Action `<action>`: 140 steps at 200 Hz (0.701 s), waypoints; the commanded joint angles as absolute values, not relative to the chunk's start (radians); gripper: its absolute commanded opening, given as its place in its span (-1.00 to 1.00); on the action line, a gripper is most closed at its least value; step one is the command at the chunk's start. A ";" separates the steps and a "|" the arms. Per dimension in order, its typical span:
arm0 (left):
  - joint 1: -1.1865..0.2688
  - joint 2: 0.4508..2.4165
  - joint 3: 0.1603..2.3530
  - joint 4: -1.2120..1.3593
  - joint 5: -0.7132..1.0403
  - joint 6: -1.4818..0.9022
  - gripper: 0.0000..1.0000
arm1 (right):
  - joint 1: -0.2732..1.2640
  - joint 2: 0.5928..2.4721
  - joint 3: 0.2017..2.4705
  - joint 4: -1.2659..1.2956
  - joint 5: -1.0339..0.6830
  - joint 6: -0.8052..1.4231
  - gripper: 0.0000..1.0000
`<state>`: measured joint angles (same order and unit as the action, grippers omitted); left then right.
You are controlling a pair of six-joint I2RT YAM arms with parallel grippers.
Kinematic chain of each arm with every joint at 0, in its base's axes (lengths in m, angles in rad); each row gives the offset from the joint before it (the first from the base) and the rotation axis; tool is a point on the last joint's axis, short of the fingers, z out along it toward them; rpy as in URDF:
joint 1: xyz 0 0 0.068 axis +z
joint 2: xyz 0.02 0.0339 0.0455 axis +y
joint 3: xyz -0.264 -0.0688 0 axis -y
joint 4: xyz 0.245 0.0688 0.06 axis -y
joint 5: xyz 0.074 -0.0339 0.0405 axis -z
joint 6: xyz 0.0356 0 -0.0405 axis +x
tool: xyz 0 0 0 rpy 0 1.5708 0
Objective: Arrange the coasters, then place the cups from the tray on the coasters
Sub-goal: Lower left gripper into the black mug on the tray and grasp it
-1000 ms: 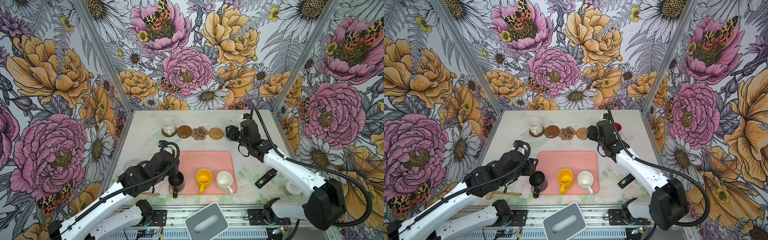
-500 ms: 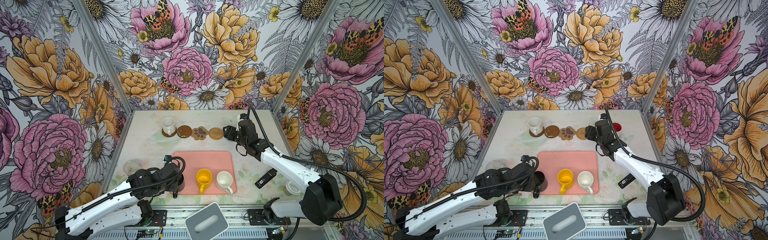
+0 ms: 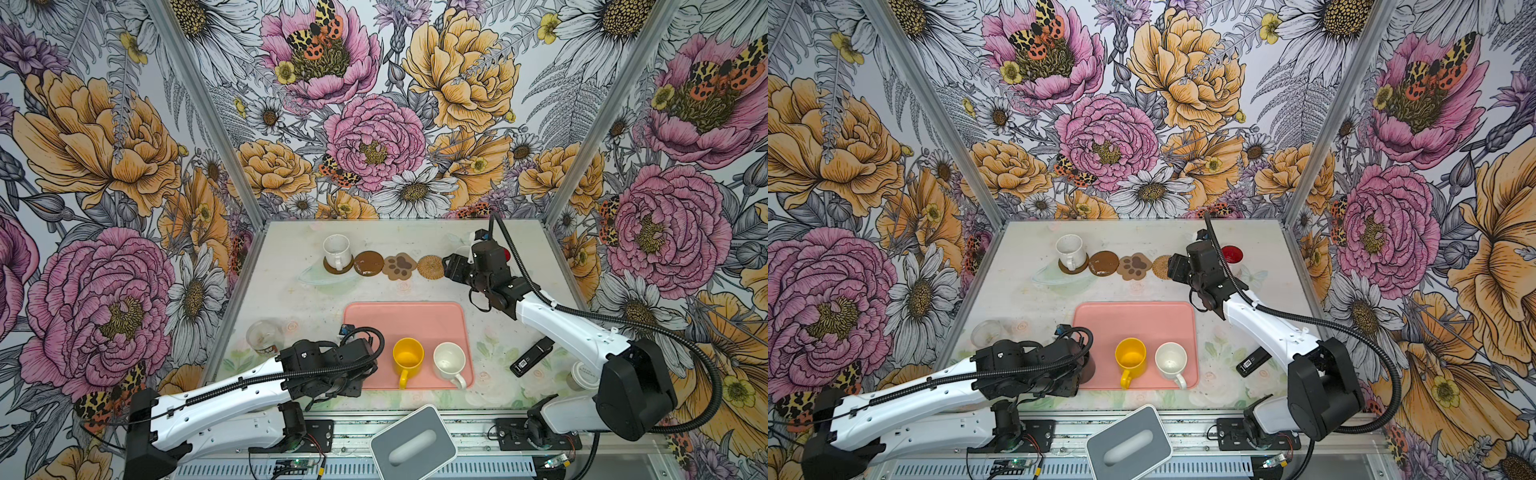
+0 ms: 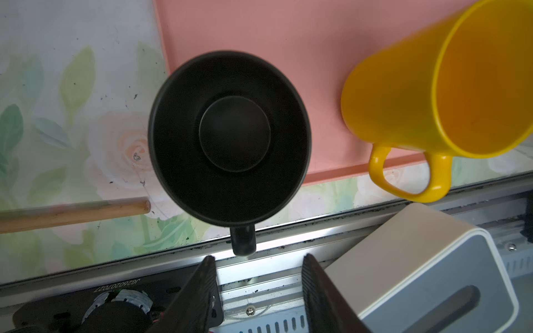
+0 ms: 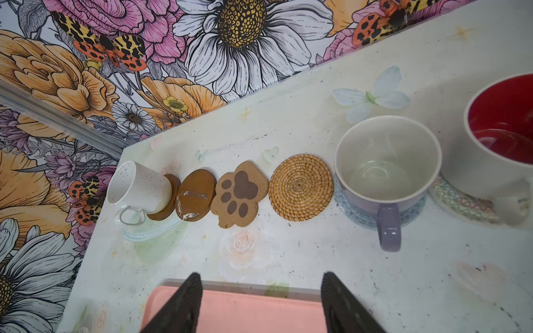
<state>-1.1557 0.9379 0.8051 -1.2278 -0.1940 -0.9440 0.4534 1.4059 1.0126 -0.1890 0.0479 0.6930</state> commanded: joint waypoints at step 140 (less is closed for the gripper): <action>-1.162 0.966 0.663 -1.048 -0.273 -1.122 0.13 | 0.460 1.460 1.065 -0.147 0.014 0.710 0.35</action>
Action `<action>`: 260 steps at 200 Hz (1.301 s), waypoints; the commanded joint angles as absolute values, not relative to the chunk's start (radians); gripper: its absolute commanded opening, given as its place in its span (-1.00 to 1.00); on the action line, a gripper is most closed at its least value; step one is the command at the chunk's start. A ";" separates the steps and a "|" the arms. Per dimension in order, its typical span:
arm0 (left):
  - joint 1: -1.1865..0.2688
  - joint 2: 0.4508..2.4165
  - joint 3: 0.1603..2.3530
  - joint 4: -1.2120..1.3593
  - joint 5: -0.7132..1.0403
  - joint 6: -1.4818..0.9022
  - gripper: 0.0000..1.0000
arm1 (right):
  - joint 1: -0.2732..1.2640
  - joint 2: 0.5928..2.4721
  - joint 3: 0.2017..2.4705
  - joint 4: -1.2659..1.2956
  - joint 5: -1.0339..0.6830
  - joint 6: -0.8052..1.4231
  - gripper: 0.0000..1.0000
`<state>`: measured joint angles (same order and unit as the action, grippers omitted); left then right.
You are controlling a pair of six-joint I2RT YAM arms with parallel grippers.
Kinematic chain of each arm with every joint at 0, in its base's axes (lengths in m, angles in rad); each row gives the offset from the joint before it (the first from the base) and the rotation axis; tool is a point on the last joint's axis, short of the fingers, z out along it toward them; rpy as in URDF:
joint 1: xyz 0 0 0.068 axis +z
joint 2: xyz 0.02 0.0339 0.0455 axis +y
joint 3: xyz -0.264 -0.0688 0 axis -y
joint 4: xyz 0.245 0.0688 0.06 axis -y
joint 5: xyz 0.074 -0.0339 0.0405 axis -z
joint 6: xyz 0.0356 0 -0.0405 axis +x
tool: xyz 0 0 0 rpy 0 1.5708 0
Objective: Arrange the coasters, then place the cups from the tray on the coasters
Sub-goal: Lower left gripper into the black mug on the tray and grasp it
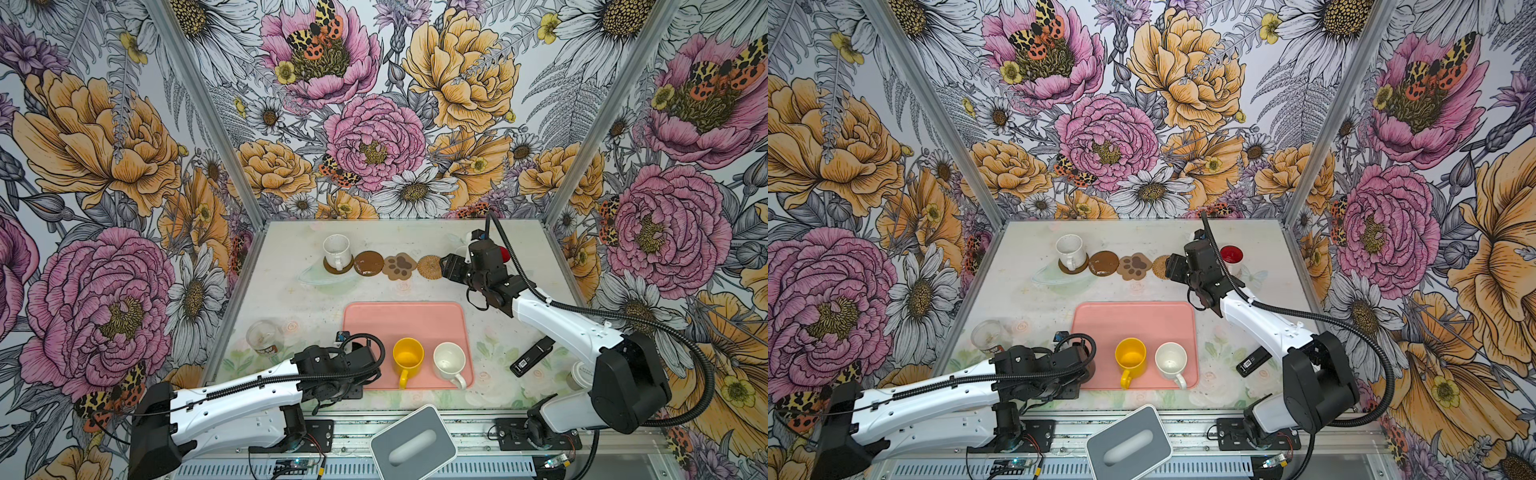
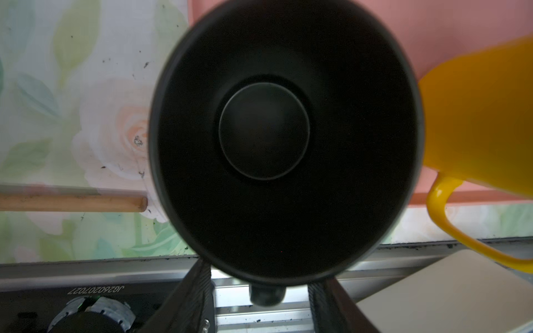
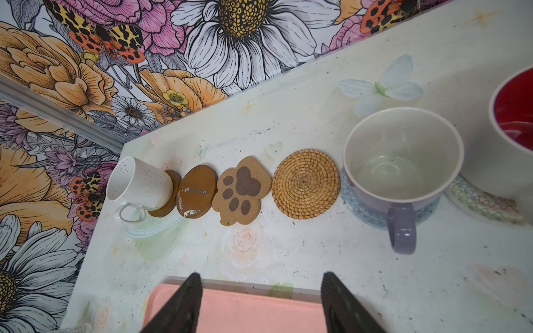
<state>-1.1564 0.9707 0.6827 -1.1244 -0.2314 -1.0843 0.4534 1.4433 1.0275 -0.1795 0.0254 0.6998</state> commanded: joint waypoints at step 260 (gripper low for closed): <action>-1.124 1.071 0.580 -0.924 -0.290 -1.120 -0.58 | 0.459 1.488 1.069 -0.135 0.000 0.715 0.35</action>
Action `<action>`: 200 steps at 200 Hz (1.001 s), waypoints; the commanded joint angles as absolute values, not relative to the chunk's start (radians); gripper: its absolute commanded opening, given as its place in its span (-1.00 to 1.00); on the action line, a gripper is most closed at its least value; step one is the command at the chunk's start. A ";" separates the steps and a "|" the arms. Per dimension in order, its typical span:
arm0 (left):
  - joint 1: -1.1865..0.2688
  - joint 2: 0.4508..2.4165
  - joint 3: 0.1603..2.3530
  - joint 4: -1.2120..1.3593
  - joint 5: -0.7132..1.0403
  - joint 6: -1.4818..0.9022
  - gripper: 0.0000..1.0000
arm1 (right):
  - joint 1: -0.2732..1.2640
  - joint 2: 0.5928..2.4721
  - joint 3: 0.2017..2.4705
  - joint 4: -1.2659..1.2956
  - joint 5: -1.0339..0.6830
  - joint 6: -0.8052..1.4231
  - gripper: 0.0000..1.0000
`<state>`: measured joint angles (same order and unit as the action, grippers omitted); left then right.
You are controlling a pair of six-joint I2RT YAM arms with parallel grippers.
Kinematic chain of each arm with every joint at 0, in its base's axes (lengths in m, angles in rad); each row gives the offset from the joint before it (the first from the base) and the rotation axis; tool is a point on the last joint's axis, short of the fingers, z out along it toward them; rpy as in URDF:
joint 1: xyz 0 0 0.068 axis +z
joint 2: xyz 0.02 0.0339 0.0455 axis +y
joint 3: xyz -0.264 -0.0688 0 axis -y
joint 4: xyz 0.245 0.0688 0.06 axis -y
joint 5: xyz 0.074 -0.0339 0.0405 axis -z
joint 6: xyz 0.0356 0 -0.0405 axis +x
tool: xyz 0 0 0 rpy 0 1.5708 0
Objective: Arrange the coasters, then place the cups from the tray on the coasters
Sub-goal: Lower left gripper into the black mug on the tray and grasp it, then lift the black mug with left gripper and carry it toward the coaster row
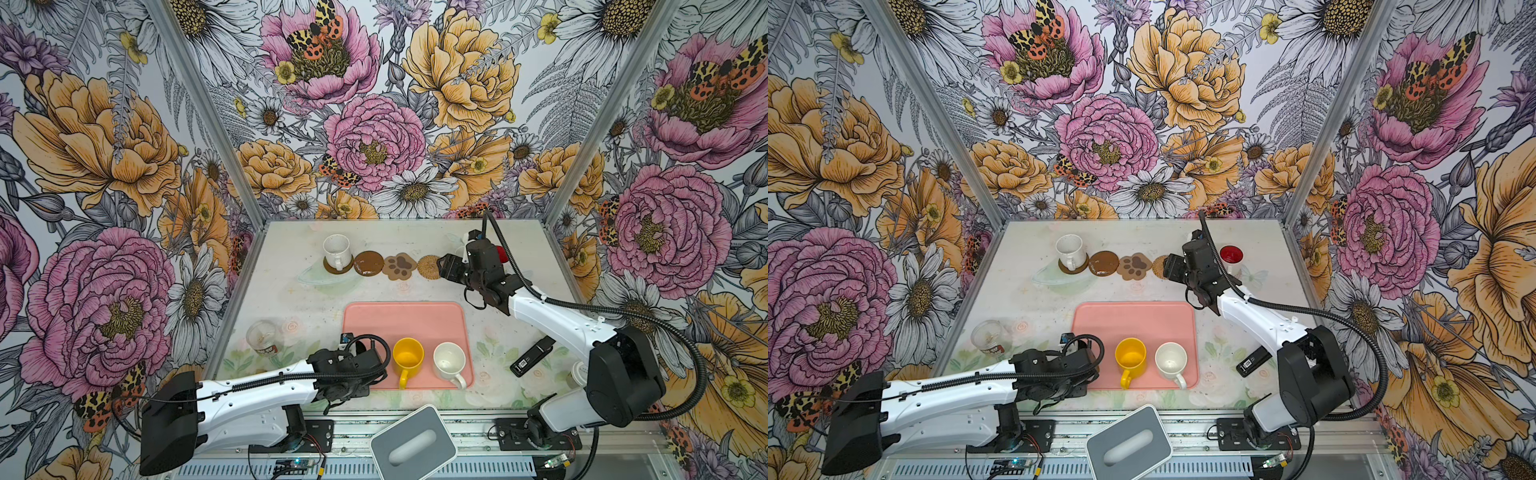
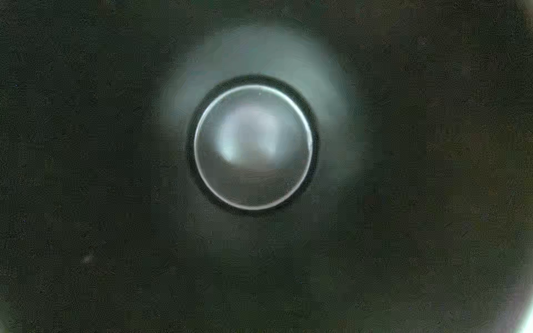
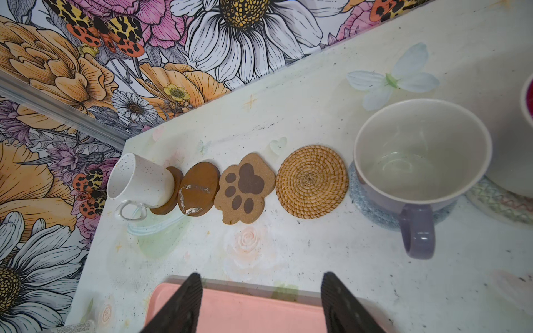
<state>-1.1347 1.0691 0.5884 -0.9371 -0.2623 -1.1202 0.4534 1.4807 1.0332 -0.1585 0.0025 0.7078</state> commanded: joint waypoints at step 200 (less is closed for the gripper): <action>-1.056 1.087 0.795 -0.904 -0.447 -0.930 -1.00 | 0.443 1.476 1.058 -0.135 -0.010 0.710 0.35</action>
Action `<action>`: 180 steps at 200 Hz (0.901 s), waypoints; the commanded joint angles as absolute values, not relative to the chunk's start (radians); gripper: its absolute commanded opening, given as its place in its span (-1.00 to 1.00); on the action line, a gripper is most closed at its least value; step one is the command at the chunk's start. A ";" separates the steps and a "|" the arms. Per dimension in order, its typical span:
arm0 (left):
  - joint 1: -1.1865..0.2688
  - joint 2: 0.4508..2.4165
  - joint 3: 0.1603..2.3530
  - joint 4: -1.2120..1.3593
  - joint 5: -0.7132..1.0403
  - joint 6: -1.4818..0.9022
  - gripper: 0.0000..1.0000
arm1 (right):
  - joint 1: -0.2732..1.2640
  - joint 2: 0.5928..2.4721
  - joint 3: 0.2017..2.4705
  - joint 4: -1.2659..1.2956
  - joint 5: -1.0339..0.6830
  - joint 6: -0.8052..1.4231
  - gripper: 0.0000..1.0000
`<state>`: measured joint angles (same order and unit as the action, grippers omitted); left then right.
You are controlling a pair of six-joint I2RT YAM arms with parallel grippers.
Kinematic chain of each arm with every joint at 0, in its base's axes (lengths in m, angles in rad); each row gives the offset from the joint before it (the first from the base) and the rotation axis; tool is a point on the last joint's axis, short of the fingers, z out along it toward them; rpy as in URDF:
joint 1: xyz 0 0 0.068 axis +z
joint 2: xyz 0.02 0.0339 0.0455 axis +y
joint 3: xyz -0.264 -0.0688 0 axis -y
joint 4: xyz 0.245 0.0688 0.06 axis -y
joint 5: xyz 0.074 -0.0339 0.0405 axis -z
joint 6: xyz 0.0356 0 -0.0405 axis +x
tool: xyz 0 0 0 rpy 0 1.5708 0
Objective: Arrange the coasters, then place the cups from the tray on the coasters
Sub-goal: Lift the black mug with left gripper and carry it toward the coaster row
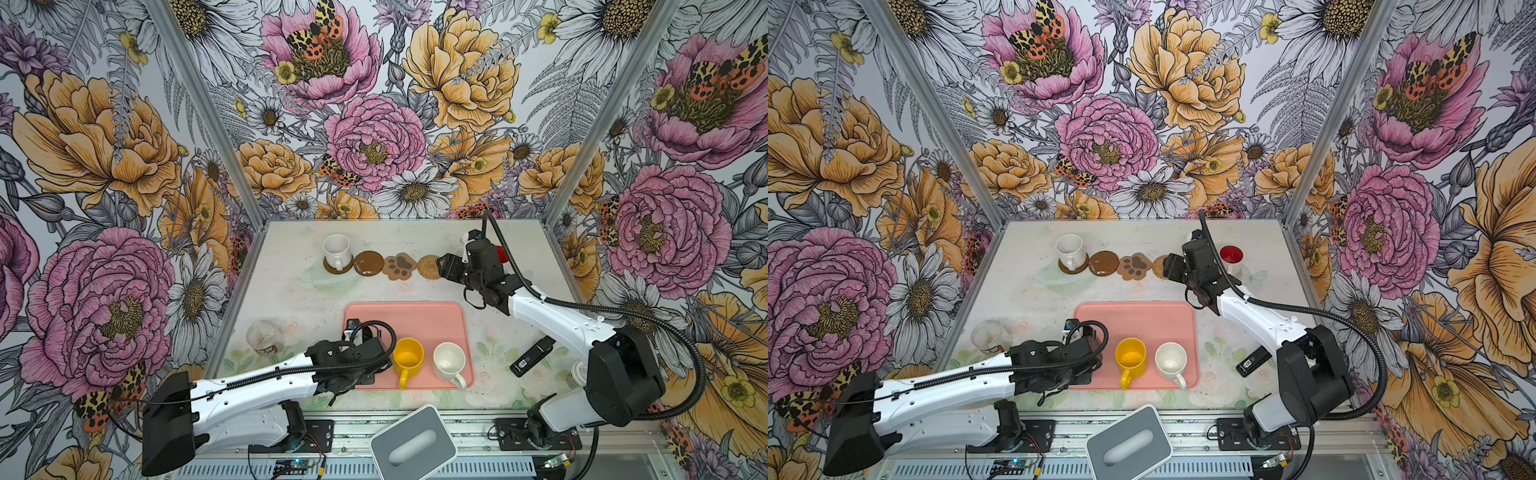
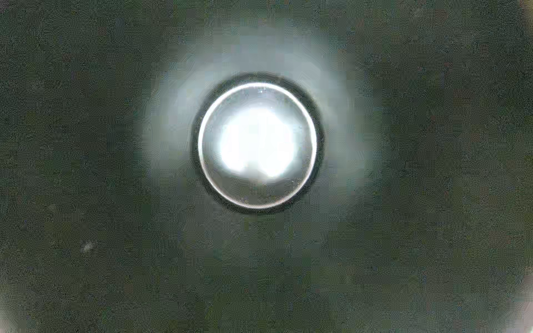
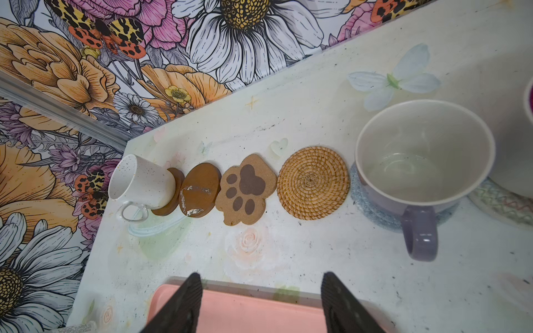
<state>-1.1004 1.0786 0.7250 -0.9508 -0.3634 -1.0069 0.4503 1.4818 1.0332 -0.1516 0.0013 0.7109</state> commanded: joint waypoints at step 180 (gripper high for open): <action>-0.585 1.533 1.235 -0.598 -0.265 -0.456 -1.00 | 0.396 1.449 1.024 -0.133 -0.042 0.706 0.35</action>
